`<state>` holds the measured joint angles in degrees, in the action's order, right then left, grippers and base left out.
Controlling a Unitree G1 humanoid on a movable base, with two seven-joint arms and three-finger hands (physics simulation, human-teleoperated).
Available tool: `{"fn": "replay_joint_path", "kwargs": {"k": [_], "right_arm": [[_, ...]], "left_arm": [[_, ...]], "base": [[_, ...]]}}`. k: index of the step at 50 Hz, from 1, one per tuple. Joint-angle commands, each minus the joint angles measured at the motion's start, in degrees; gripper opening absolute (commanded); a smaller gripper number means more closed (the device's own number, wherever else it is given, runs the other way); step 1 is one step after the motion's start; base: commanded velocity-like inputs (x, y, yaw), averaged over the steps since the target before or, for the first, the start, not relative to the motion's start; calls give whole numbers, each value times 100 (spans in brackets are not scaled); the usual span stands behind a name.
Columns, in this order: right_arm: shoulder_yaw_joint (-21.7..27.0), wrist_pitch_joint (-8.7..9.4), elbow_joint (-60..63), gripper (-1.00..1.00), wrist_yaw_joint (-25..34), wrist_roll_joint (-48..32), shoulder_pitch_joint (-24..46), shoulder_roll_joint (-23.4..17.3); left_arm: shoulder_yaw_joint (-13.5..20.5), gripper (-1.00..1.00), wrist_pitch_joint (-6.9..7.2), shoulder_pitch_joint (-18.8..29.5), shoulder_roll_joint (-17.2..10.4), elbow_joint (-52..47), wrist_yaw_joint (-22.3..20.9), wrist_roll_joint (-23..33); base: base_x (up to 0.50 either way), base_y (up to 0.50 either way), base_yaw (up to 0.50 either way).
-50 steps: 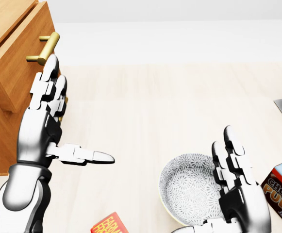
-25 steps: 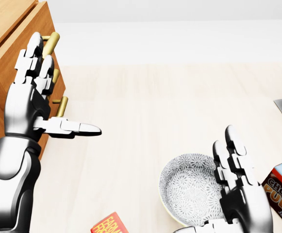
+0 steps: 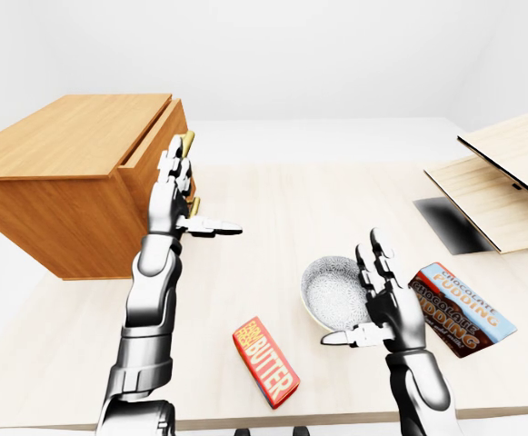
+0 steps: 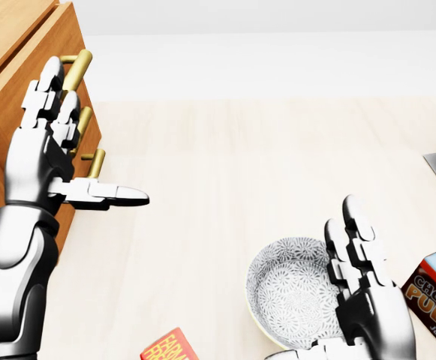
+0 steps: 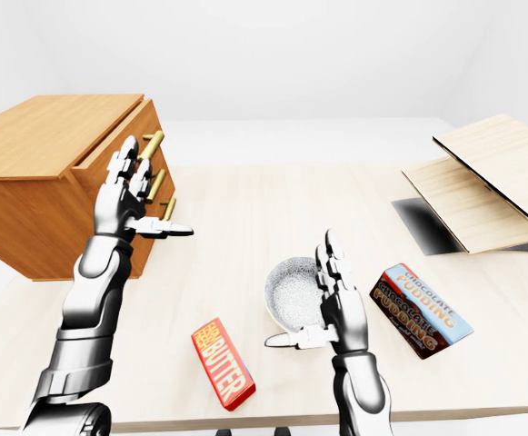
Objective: Close the top drawer of the cabinet and put the bowl on top of it.
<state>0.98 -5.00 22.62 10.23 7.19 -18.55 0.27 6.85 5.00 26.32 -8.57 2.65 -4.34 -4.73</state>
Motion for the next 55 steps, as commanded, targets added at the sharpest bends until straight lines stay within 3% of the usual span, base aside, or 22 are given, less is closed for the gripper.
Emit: {"fn": "replay_joint_path", "kwargs": {"k": [1,22,55], "right_arm": [[-30,0,-16,100,-17,-2,-2,-13],[-37,0,-29,100,-28,-13,1,-13],[-69,0,18,100,-17,-3,-81,-27]], "left_arm": [[48,100,0,-28,-36,106,-39,-68],[109,100,0,123,-145,852,-46,-126],[268,100,0,430,-415,1107,99,-305]], "base": [[0,0,0],[0,0,0],[0,0,0]]}}
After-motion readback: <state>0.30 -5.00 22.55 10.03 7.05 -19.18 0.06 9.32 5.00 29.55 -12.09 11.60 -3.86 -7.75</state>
